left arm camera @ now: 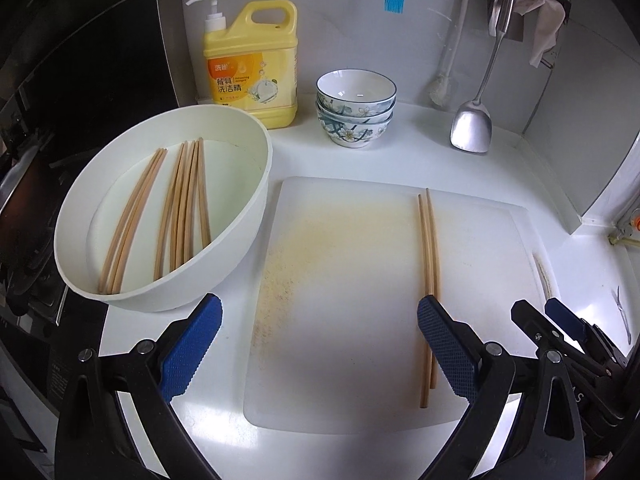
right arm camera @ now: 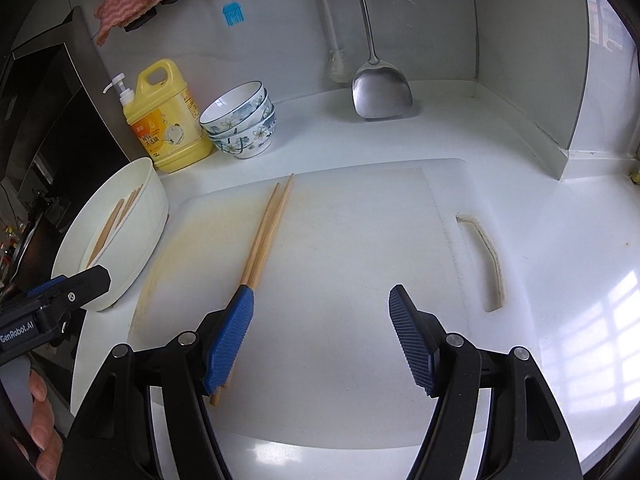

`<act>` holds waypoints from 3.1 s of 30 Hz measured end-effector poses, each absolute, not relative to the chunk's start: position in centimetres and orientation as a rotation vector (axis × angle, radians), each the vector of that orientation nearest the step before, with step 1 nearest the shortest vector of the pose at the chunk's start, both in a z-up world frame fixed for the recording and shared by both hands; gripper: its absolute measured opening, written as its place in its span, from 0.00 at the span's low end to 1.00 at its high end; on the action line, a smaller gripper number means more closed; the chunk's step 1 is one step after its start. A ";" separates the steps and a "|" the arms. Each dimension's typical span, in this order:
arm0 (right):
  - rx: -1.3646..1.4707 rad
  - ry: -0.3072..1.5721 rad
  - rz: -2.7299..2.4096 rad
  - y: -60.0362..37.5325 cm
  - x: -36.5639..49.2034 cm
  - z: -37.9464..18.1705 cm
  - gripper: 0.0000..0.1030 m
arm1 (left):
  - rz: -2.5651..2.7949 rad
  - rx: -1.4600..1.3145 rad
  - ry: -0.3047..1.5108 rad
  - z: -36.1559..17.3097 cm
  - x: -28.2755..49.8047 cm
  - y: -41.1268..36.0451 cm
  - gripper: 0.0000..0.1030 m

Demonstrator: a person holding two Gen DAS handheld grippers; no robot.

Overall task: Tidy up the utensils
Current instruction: 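Lower both open tools over separate chopsticks on the cutting board, then close the left tool on one chopstick while the right tool grasps another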

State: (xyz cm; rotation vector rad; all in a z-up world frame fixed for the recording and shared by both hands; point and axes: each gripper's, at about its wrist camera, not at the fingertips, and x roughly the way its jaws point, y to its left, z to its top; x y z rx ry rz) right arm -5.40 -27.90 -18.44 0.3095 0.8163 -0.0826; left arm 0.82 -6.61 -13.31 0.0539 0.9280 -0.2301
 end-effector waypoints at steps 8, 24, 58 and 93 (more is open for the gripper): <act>0.248 0.811 -0.096 -25.4 -2.8 -21.2 0.65 | -0.272 0.029 0.871 -15.2 2.6 -5.7 0.94; 0.172 0.821 -0.194 -23.8 -0.9 -22.6 0.65 | -0.304 0.018 0.870 -16.4 4.1 -4.9 0.94; 0.085 0.810 -0.142 -26.9 -1.7 -22.6 0.06 | -0.358 0.035 0.931 -18.6 4.3 -11.7 0.94; 0.087 0.790 -0.176 -31.0 -2.0 -23.1 0.37 | -0.220 0.103 0.930 -21.6 5.3 -16.3 0.93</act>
